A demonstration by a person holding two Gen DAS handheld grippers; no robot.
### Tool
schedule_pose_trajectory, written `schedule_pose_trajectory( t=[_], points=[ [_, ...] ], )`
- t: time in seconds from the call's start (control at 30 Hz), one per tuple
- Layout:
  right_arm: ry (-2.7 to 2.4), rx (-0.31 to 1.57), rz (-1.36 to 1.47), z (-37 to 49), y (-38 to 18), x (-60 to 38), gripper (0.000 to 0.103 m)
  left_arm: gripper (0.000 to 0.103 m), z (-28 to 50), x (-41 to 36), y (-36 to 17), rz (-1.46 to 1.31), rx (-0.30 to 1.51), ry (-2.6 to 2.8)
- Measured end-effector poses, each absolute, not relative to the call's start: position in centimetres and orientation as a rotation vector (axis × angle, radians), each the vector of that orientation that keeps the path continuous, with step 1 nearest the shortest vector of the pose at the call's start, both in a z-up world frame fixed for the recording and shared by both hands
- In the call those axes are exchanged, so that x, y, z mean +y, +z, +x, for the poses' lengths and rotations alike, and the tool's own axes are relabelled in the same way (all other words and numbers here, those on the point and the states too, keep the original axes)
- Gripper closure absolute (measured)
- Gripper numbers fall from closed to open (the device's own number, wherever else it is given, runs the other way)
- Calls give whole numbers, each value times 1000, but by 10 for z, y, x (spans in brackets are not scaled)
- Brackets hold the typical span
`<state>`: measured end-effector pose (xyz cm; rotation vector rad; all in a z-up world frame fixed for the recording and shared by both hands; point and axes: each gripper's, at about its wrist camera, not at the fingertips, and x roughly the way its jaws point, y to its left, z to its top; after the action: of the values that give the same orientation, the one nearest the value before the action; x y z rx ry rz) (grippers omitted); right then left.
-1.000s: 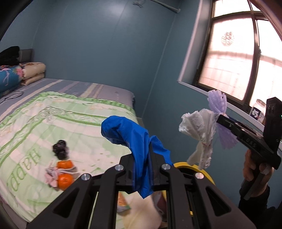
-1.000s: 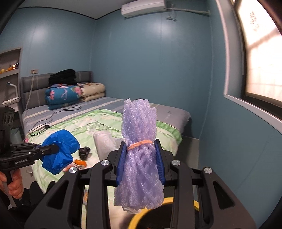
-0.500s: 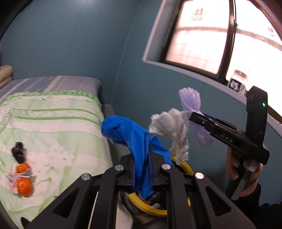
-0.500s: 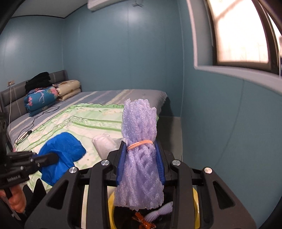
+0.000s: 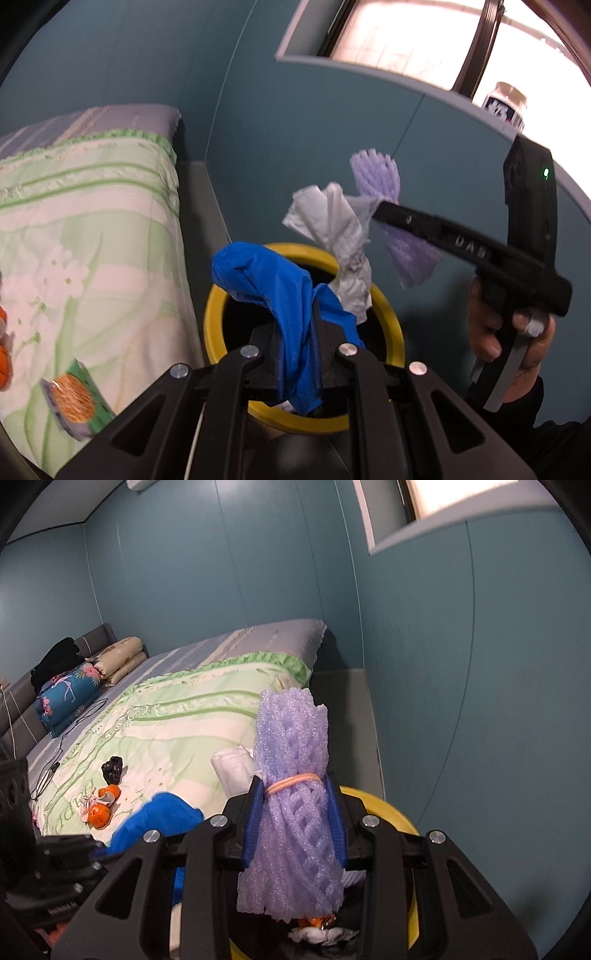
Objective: Collect trash
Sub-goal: 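Open the left tool over the bin while the right tool releases the purple net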
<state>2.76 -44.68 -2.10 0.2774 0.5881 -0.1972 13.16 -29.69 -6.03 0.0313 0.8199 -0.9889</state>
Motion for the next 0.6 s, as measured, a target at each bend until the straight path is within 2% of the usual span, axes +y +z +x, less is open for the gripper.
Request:
schedule_pose_trajectory(
  t=[0.2, 0.33, 0.4, 0.47, 0.53, 0.6],
  points=[
    [-214, 615, 298, 29, -29, -456, 71, 93, 128, -307, -77, 56, 864, -1017],
    [-230, 619, 314, 32, -29, -457, 63, 93, 128, -304, -79, 42, 869, -1018],
    [-240, 617, 328, 33, -29, -460, 54, 91, 126, -301, -78, 37, 866, -1017],
    [-249, 614, 343, 32, -29, -463, 54, 81, 126, -299, -78, 34, 861, -1013],
    [-268, 612, 350, 31, -29, -466, 52, 61, 125, -297, -76, 28, 855, -1011],
    [-269, 608, 362, 30, -29, -469, 49, 51, 123, -295, -73, 27, 836, -1006]
  ],
)
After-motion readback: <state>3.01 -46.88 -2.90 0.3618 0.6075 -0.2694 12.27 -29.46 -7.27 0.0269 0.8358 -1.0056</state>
